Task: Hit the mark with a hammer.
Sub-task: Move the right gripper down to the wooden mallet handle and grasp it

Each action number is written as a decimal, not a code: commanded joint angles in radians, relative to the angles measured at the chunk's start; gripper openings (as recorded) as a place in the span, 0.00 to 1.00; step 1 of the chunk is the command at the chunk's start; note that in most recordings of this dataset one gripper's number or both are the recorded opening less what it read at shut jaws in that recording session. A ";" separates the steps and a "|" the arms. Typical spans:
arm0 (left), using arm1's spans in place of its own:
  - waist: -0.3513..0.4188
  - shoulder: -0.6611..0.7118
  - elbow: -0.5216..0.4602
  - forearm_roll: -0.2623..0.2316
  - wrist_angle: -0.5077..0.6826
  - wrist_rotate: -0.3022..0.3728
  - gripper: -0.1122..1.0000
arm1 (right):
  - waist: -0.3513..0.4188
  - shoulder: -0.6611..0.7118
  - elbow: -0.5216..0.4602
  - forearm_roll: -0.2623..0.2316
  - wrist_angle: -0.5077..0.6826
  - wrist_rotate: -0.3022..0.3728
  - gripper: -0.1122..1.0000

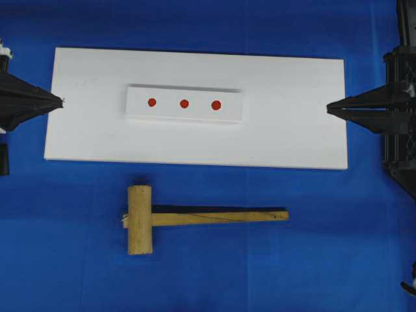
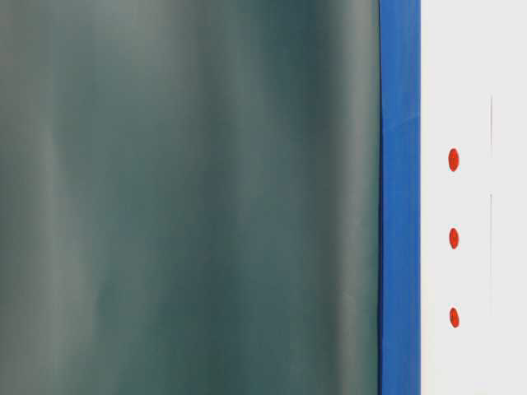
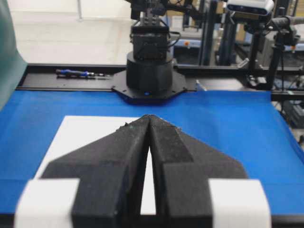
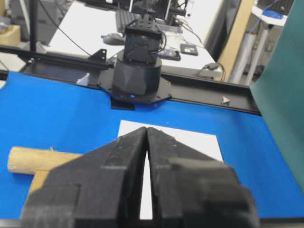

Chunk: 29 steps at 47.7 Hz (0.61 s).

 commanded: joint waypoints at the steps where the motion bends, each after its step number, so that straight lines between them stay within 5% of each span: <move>1: -0.011 0.000 -0.021 0.000 0.002 0.002 0.10 | 0.025 0.017 -0.018 0.000 -0.002 0.006 0.10; 17: -0.012 0.000 -0.021 0.000 0.028 0.002 0.10 | 0.192 0.161 -0.087 0.005 0.075 0.075 0.05; 29: -0.012 0.006 -0.018 -0.002 0.037 -0.002 0.10 | 0.218 0.356 -0.144 0.009 0.081 0.170 0.11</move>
